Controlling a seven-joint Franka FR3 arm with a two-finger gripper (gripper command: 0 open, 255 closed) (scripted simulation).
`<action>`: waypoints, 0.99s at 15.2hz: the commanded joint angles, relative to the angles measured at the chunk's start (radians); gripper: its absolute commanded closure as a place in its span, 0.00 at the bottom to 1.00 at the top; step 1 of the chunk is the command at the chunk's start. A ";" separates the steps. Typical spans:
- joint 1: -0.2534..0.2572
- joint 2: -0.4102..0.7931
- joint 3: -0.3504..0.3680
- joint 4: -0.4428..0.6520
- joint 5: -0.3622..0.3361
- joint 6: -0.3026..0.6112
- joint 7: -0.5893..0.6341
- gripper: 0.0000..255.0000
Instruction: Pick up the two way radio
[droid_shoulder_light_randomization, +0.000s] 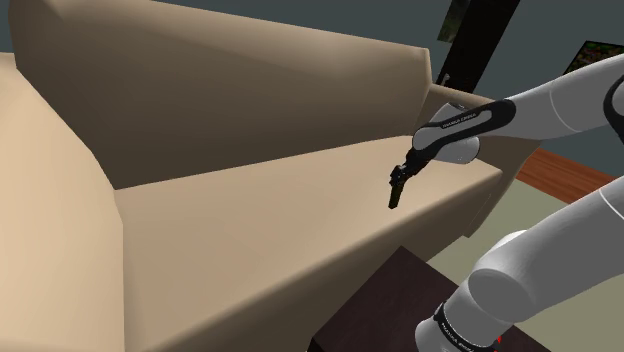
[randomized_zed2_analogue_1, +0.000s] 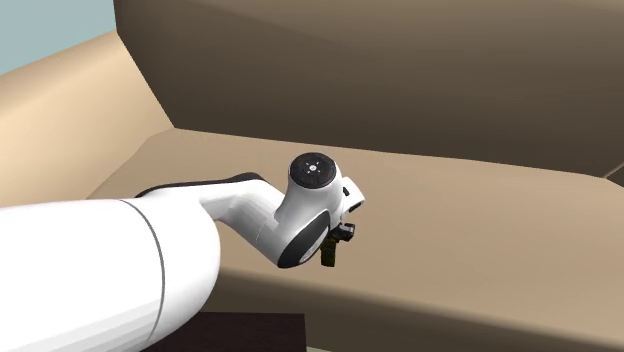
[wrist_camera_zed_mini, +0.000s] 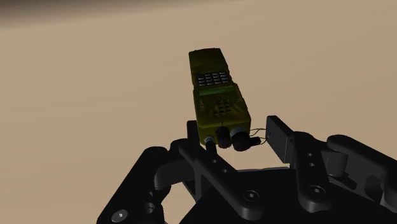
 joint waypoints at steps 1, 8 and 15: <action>0.001 0.002 0.000 -0.001 0.001 0.001 -0.001 1.00; -0.005 -0.013 0.007 0.004 -0.008 -0.019 0.008 1.00; -0.027 -0.083 0.040 0.049 -0.041 -0.131 0.041 1.00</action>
